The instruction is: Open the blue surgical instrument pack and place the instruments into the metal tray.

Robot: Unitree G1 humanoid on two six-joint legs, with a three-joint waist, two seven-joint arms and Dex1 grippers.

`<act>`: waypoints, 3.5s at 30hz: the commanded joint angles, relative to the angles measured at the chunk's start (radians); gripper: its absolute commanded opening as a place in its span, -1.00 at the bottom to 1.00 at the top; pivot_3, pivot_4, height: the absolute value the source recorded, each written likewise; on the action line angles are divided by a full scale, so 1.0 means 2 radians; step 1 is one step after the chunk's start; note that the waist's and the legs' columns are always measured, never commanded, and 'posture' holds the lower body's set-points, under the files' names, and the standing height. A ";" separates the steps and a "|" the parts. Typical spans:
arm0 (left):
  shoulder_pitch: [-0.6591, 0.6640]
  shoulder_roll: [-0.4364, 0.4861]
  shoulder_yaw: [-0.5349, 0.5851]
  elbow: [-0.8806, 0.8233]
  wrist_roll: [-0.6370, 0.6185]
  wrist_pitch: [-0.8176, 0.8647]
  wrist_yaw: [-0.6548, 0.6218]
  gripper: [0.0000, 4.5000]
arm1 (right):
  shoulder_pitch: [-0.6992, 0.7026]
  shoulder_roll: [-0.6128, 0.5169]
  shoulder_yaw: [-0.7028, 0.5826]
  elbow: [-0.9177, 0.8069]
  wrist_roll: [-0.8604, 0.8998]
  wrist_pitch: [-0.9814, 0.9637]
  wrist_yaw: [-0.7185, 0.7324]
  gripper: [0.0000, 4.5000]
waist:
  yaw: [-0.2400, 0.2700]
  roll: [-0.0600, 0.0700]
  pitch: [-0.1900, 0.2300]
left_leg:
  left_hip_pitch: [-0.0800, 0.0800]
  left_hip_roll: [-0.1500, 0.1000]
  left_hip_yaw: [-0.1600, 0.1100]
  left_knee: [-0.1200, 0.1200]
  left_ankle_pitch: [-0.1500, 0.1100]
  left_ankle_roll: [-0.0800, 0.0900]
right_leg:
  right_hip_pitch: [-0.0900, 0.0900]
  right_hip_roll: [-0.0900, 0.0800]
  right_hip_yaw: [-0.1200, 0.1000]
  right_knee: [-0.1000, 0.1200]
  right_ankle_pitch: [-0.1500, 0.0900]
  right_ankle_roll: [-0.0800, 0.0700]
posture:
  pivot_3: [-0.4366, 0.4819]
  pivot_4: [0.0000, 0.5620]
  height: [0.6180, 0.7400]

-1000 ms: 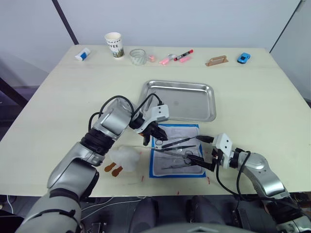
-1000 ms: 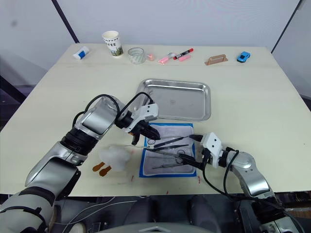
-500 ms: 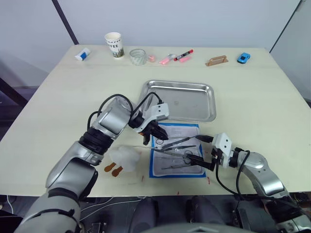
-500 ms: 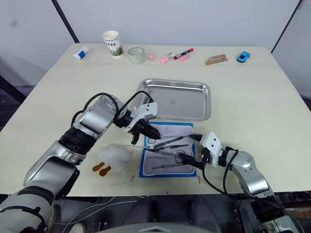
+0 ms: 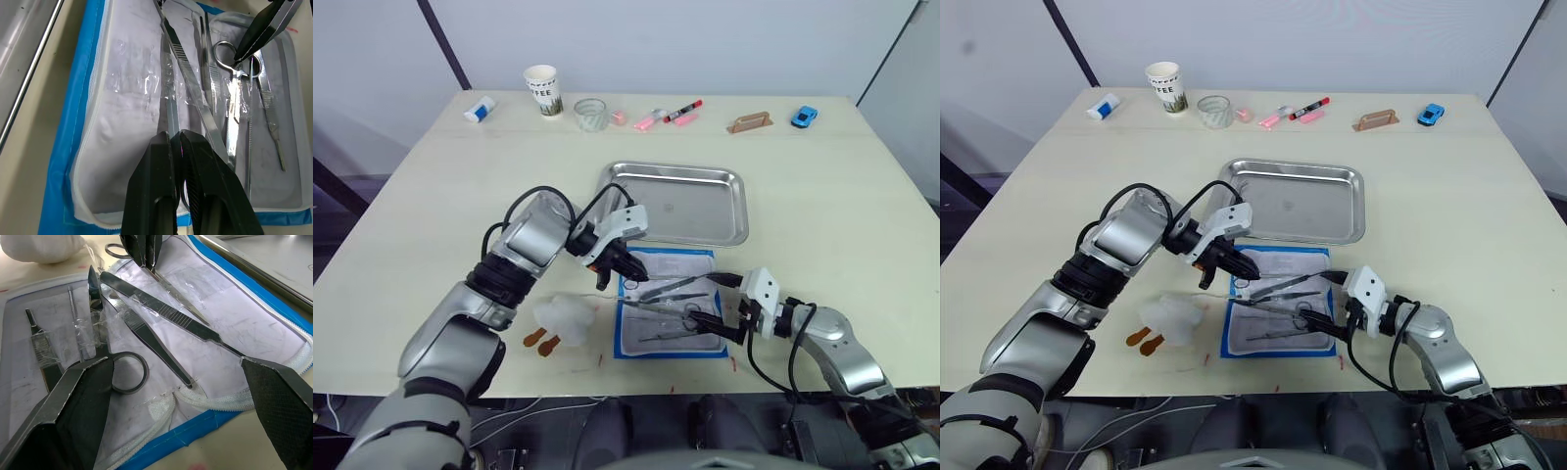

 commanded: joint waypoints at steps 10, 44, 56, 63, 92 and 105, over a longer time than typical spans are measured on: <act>-0.017 0.016 0.018 0.010 -0.019 -0.012 -0.025 -0.96 | 0.021 -0.004 0.031 0.051 -0.047 0.025 -0.009 1.00 | 0.000 0.000 0.000 | 0.000 0.000 0.000 0.000 0.000 0.000 | 0.000 0.000 0.000 0.000 0.000 0.000 | -0.05 -0.47 0.64; 0.026 0.098 0.033 0.037 -0.039 -0.131 -0.073 -0.96 | 0.015 0.005 0.034 0.061 -0.049 0.022 -0.008 1.00 | 0.000 0.000 0.000 | 0.000 0.000 0.000 0.000 0.000 0.000 | 0.000 0.000 0.000 0.000 0.000 0.000 | -0.05 -0.47 0.64; 0.056 0.143 0.081 -0.003 -0.111 -0.110 -0.069 -0.96 | 0.013 0.007 0.036 0.067 -0.049 0.019 -0.005 1.00 | -0.001 0.000 0.000 | 0.000 0.000 0.000 0.000 0.000 0.000 | 0.000 0.000 0.000 0.000 0.000 0.000 | -0.05 -0.47 0.64; 0.077 0.113 0.170 -0.065 -0.180 -0.001 0.015 -0.96 | 0.014 0.008 0.036 0.067 -0.049 0.018 -0.006 1.00 | 0.000 0.000 0.000 | 0.000 0.000 0.000 0.000 0.000 0.000 | 0.000 0.000 0.000 0.000 0.000 0.000 | -0.05 -0.47 0.64; 0.039 -0.165 0.272 -0.010 -0.092 0.079 0.548 -0.96 | 0.025 0.009 0.014 0.040 -0.028 0.013 -0.006 1.00 | 0.001 -0.001 0.000 | 0.000 0.000 0.000 0.000 0.000 0.000 | 0.000 0.000 0.000 0.000 0.000 0.000 | -0.05 -0.47 0.64; 0.019 -0.198 0.257 0.048 -0.052 0.079 0.600 -0.96 | 0.027 0.006 0.012 0.039 -0.030 0.012 -0.005 1.00 | 0.002 -0.001 0.000 | 0.000 0.000 0.000 0.000 0.000 0.000 | 0.000 -0.001 0.000 0.000 0.000 0.000 | -0.05 -0.47 0.64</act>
